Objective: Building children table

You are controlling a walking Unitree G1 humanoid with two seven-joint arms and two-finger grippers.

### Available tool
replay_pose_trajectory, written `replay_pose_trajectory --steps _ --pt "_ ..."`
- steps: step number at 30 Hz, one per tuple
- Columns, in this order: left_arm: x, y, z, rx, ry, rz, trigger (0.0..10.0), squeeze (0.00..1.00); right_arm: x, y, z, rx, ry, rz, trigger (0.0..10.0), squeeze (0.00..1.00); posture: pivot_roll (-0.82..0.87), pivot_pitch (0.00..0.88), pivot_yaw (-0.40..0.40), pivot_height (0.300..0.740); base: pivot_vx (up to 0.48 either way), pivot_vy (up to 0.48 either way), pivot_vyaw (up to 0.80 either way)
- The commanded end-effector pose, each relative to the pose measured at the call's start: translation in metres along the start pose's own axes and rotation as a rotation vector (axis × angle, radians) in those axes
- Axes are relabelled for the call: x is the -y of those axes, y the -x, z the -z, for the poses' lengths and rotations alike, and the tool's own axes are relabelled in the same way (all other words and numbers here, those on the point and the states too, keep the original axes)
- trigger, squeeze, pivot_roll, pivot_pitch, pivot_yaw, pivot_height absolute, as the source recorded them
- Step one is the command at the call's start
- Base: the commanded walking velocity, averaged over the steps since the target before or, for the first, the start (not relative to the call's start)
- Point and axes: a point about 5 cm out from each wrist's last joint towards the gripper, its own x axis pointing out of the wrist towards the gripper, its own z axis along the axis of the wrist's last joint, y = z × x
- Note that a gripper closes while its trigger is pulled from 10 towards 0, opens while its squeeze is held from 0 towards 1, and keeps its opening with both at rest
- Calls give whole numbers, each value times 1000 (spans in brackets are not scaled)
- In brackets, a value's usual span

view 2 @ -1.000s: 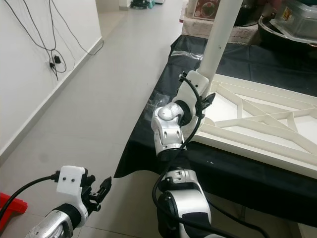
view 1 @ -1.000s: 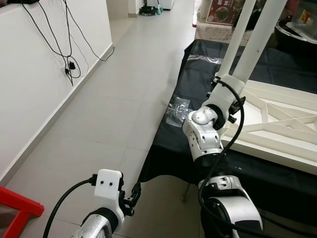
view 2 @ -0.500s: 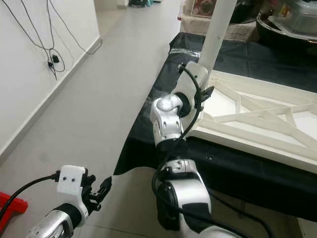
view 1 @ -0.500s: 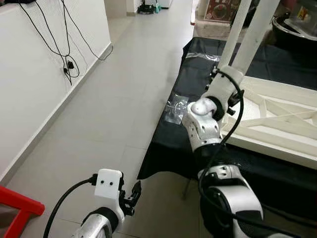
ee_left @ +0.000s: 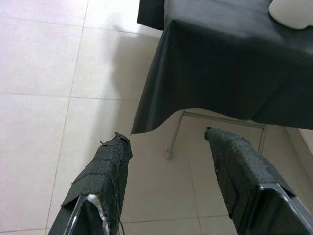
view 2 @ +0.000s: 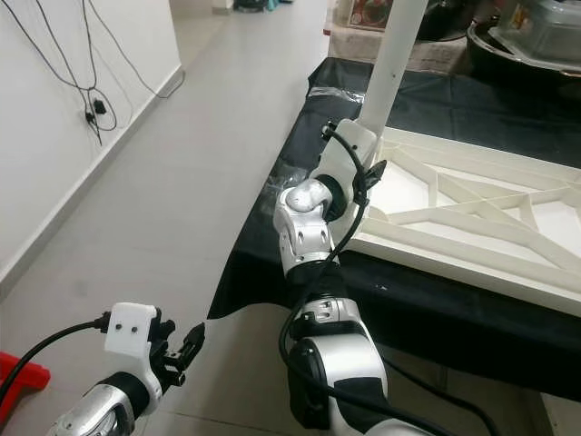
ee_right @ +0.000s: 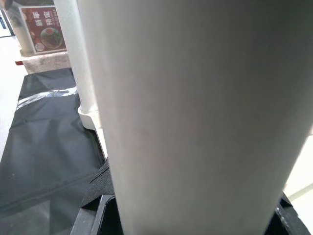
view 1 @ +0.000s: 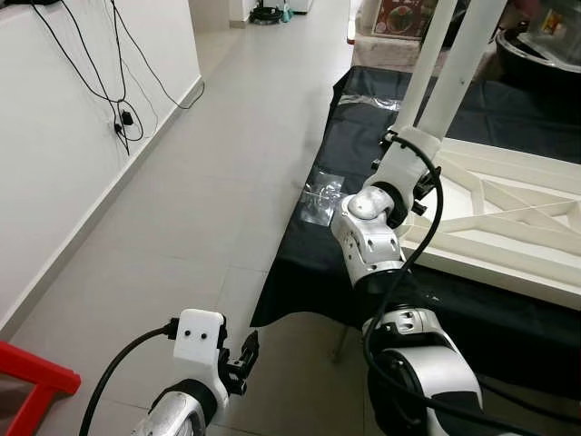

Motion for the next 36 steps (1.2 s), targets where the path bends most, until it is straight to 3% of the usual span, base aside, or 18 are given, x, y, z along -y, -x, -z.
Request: replay_pose_trajectory --steps 1,22,30,36 --pt "0 0 5 -23 -6 -6 10000 0 2 11 42 -188 41 -7 10000 0 150 129 -44 740 0 0 0" --pt "1 2 4 -21 -11 -6 10000 0 -2 21 73 -316 73 -92 10000 0 156 148 -47 740 0 0 0" --pt "2 3 4 -21 -6 -4 10000 0 -4 21 71 -301 75 -106 10000 0 154 149 -49 740 0 0 0" --pt "2 3 5 -22 -4 -5 10000 0 -10 19 57 -252 46 -117 10000 0 152 144 -51 740 0 0 0"
